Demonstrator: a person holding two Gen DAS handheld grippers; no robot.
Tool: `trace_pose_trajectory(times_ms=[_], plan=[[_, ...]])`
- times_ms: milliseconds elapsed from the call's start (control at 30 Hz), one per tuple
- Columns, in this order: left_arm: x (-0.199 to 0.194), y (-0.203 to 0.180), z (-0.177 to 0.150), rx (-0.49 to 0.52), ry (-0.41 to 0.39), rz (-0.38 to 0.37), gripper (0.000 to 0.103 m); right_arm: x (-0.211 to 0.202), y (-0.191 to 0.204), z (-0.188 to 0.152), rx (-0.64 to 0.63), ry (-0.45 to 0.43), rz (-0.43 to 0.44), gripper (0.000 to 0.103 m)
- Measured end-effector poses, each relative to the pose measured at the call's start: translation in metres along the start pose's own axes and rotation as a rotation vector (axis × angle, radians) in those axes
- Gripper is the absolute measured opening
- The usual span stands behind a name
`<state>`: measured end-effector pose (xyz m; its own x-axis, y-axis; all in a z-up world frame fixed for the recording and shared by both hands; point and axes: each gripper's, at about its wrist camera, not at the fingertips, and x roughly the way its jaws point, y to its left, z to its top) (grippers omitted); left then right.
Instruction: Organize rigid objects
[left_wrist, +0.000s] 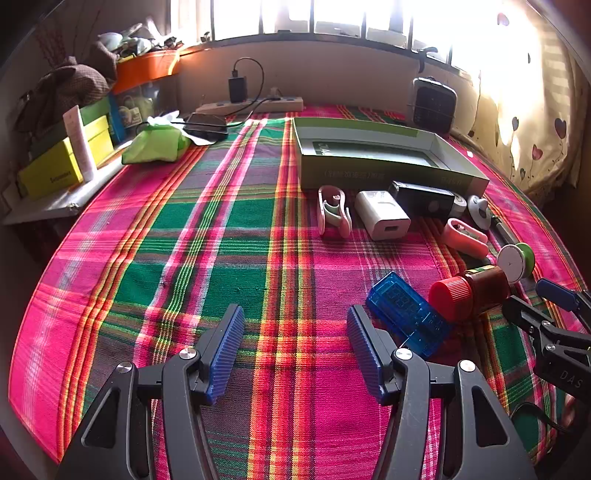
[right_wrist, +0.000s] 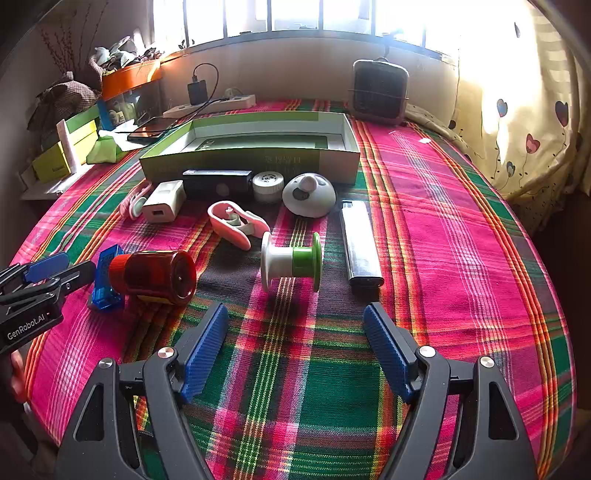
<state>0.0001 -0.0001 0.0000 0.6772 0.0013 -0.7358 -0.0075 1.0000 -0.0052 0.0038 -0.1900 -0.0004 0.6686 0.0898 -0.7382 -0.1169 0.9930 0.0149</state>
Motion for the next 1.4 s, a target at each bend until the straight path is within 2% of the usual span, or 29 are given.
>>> trace_pose_trajectory(times_ms=[1100,1400], plan=[[-0.0001,0.0000,0.0000,0.002,0.002,0.001,0.057,0.0000,-0.0002,-0.0001,0.000,-0.001,0.001,0.076],[-0.0023,0.0041,0.0022,0.014,0.027,-0.031,0.057,0.0004,0.0007,0.0011,-0.009,0.006,0.012,0.076]])
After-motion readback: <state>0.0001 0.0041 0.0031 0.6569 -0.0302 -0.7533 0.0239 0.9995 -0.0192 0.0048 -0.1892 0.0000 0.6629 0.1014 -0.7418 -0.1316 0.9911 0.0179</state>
